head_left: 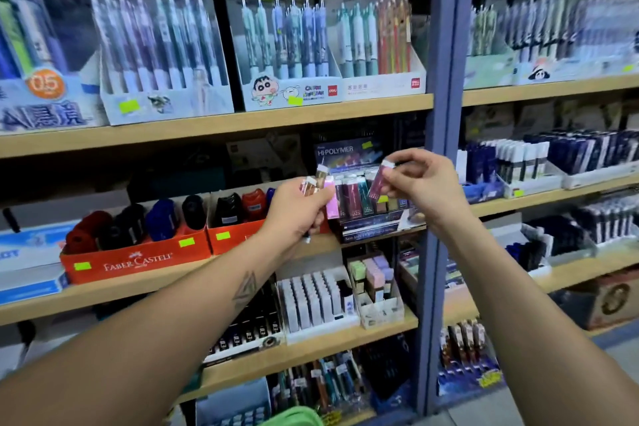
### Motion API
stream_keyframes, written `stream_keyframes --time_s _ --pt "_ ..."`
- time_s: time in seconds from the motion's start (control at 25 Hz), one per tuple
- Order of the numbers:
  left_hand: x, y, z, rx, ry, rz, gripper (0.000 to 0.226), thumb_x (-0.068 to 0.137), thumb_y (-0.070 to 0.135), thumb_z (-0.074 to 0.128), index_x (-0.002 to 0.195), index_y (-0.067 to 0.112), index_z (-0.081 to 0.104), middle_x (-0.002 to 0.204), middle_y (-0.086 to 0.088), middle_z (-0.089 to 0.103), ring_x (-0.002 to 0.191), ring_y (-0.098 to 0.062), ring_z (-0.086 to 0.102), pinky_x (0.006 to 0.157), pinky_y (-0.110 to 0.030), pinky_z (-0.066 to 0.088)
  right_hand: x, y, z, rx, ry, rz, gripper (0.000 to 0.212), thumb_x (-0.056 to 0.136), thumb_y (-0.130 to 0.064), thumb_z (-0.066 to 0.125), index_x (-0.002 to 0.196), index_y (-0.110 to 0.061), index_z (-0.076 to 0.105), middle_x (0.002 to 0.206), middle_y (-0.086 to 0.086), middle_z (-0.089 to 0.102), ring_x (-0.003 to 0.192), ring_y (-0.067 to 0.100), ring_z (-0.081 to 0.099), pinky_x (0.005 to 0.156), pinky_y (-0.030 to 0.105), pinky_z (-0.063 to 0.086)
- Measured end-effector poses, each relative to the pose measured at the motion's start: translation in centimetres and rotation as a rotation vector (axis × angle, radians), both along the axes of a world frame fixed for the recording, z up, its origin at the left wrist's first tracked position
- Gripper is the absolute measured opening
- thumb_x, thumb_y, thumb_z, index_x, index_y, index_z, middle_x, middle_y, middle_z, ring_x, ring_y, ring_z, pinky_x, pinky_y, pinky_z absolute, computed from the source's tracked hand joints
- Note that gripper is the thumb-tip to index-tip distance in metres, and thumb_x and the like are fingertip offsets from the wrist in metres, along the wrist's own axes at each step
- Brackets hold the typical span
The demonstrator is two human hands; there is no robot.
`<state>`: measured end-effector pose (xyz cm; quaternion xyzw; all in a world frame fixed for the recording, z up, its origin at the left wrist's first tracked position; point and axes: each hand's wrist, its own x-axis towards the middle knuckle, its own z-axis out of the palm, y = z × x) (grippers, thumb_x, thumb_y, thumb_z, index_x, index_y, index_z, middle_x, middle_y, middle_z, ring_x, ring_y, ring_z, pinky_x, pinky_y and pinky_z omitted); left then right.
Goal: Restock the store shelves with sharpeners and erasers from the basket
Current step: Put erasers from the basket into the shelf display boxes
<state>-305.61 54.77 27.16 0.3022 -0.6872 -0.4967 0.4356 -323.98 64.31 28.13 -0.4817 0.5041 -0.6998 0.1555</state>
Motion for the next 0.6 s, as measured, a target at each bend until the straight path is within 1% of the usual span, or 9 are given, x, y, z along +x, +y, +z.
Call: stream_keyframes --time_s 0.08,0.12,0.2,0.28,0.32,0.44,0.52,0.6 --pt "-0.2 -0.9 0.4 0.008 0.015 0.011 0.027 0.095 0.021 0.067 0.095 -0.005 0.057 0.065 -0.018 0.052 0.042 -0.016 0.038 0.038 -0.021 0.027 -0.4 -0.8 0.6 -0.036 0.030 -0.022 0.012 0.091 0.000 0.069 0.102 0.000 0.066 0.069 0.012 0.070 0.061 0.021 0.068 0.060 0.029 0.059" --pt "-0.4 -1.2 0.6 0.009 0.003 -0.003 0.031 0.094 0.024 0.068 0.099 -0.005 0.058 0.069 -0.019 0.054 0.044 -0.018 0.039 0.040 -0.022 0.027 -0.3 -1.2 0.8 -0.026 0.041 0.002 0.010 0.090 -0.001 0.069 0.100 -0.002 0.067 0.069 0.013 0.070 0.061 0.022 0.068 0.060 0.031 0.058" --pt "-0.7 -1.4 1.3 -0.008 -0.027 -0.049 0.031 0.092 0.027 0.071 0.099 -0.001 0.060 0.067 -0.019 0.053 0.045 -0.019 0.039 0.043 -0.024 0.025 0.1 -1.9 1.2 0.005 0.029 0.115 0.009 0.088 -0.002 0.072 0.096 -0.005 0.069 0.068 0.014 0.070 0.059 0.021 0.066 0.058 0.030 0.056" --pt "-1.3 -1.4 2.0 -0.002 -0.021 -0.082 0.027 0.090 0.023 0.073 0.094 -0.001 0.063 0.061 -0.017 0.051 0.042 -0.018 0.037 0.042 -0.022 0.024 0.4 -2.5 1.4 0.040 0.027 0.218 0.011 0.086 -0.001 0.074 0.097 -0.003 0.070 0.068 0.015 0.070 0.058 0.019 0.066 0.057 0.025 0.054" --pt "-1.5 -1.5 2.4 0.012 -0.001 -0.098 0.022 0.090 0.020 0.073 0.093 0.000 0.064 0.058 -0.015 0.050 0.041 -0.017 0.036 0.041 -0.020 0.023 0.4 -2.8 1.4 0.053 0.033 0.237 0.014 0.085 -0.001 0.074 0.099 -0.001 0.070 0.069 0.016 0.070 0.059 0.019 0.066 0.058 0.024 0.054" --pt "-1.9 -1.6 3.2 0.087 0.070 -0.176 0.009 0.093 0.006 0.066 0.087 0.000 0.063 0.052 -0.007 0.051 0.038 -0.011 0.036 0.038 -0.016 0.021 0.5 -3.1 1.7 0.076 0.069 0.209 0.021 0.083 -0.003 0.077 0.102 0.002 0.071 0.072 0.016 0.072 0.060 0.018 0.066 0.059 0.024 0.055" --pt "-1.7 -1.8 3.3 0.150 0.106 -0.228 0.011 0.092 -0.001 0.061 0.082 0.001 0.060 0.054 -0.006 0.052 0.038 -0.009 0.036 0.037 -0.016 0.020 0.8 -3.0 2.0 0.077 0.090 0.193 0.019 0.083 -0.002 0.078 0.101 0.001 0.071 0.073 0.017 0.072 0.059 0.017 0.066 0.057 0.021 0.054" --pt "-1.3 -1.9 3.4 0.194 0.107 -0.293 0.007 0.091 -0.004 0.061 0.085 -0.001 0.060 0.059 -0.008 0.054 0.039 -0.009 0.035 0.036 -0.017 0.021 1.0 -2.9 2.2 0.064 0.094 0.199 0.020 0.083 -0.001 0.077 0.101 0.000 0.071 0.076 0.018 0.072 0.060 0.017 0.067 0.055 0.020 0.053"
